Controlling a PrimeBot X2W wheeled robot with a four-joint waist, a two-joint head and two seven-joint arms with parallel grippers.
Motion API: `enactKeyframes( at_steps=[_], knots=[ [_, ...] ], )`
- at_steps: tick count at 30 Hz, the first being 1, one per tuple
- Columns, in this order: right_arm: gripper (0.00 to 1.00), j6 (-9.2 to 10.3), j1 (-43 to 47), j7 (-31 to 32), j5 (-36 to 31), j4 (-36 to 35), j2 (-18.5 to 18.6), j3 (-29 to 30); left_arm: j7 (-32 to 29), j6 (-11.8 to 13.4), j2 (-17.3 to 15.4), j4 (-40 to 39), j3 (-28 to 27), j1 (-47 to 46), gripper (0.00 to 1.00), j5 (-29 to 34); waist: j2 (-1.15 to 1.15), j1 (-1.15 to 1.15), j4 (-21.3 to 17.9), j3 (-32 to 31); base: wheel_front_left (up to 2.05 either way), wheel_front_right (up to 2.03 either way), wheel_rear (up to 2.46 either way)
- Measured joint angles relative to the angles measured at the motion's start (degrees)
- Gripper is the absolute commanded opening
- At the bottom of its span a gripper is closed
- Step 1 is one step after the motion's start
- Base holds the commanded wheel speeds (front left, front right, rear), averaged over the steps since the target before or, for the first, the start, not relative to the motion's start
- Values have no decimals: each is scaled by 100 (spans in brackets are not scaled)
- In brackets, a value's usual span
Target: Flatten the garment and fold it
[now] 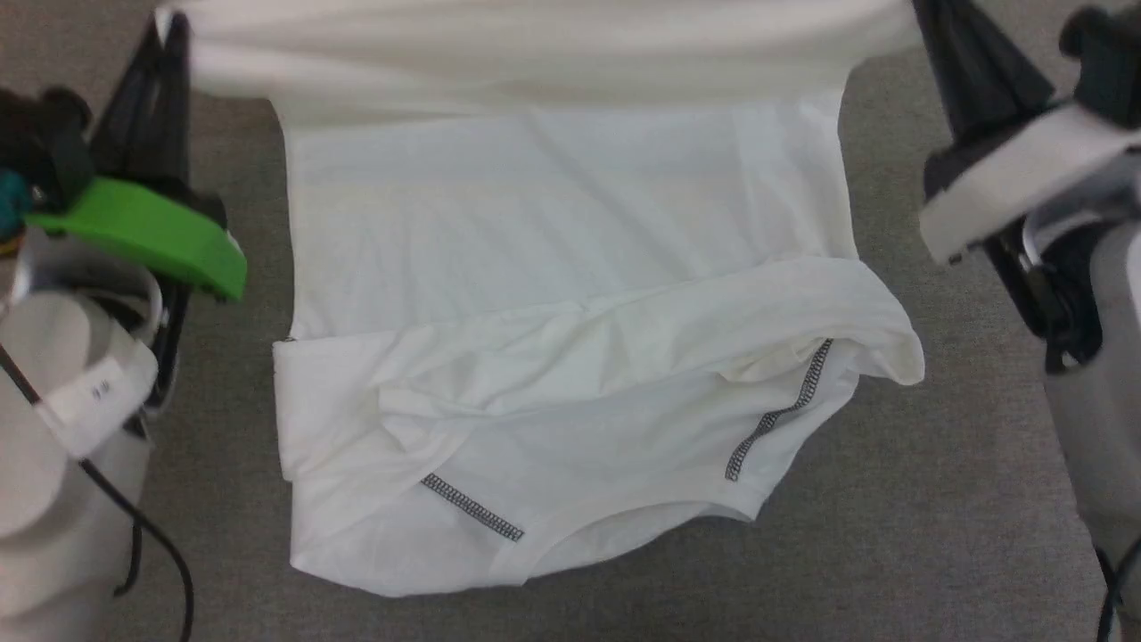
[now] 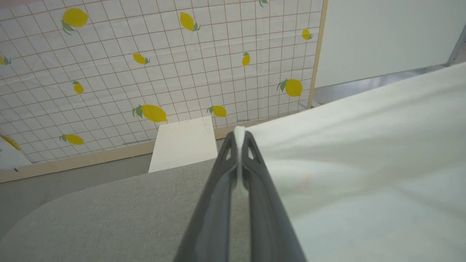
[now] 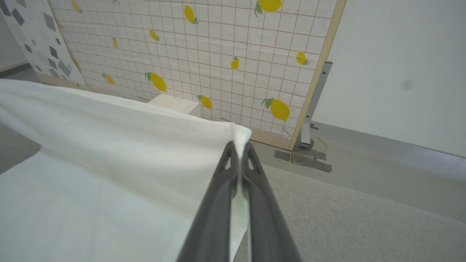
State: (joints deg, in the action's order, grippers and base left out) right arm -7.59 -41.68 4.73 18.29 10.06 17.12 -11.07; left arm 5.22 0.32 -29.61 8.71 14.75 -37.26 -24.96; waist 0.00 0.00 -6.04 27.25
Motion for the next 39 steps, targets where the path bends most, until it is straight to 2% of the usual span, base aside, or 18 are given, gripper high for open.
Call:
enactKeyframes(
  at_steps=[4, 11, 17, 24, 25, 26, 27, 33, 39],
  knots=[
    [0, 0, 1403, 326, 146, -910, 261, 207, -87, 31, -136, -726, 57, 1318, 0, -258, 0, 0, 87, -434, 0, 0, 0],
    [0, 0, 3476, 985, 66, -1859, 165, 762, -263, -38, -143, -1370, 230, 3076, 0, -893, 0, 0, 278, -1023, 0, 0, 0],
    [0, 0, 4542, 1397, -157, -2062, -143, 1035, -312, -97, -32, -1372, 435, 3838, 0, -1239, 0, 0, 464, -1288, 0, 0, 0],
    [0, 0, 4879, 1552, -282, -1742, -434, 1091, -355, -281, 112, -829, 740, 4022, 1, -1313, 0, 0, 489, -1419, 0, 0, 0],
    [5, 0, 4879, 1552, -288, -1661, -459, 1063, -366, -289, 135, -743, 779, 4018, 30, -1312, 0, -1, 478, -1422, 0, 0, 0],
    [48, 0, 4879, 1550, -297, -1562, -497, 1044, -371, -313, 170, -641, 832, 4013, 83, -1312, 0, 0, 468, -1430, 0, 0, 0],
    [100, 0, 4879, 1555, -298, -1481, -559, 1046, -392, -331, 208, -533, 876, 4011, 100, -1311, 0, 0, 461, -1443, 0, 0, 0],
    [100, 0, 4902, 1612, -205, -1473, -838, 1159, -246, -268, 410, -411, 927, 4005, 100, -1284, 0, 0, 450, -1557, 0, 0, 0],
    [100, 1, 5123, 1642, 129, -2058, -1194, 1638, 578, 7, 621, -567, 650, 3924, 100, -1109, 0, 0, 522, -1717, 0, 0, 0]
  ],
)
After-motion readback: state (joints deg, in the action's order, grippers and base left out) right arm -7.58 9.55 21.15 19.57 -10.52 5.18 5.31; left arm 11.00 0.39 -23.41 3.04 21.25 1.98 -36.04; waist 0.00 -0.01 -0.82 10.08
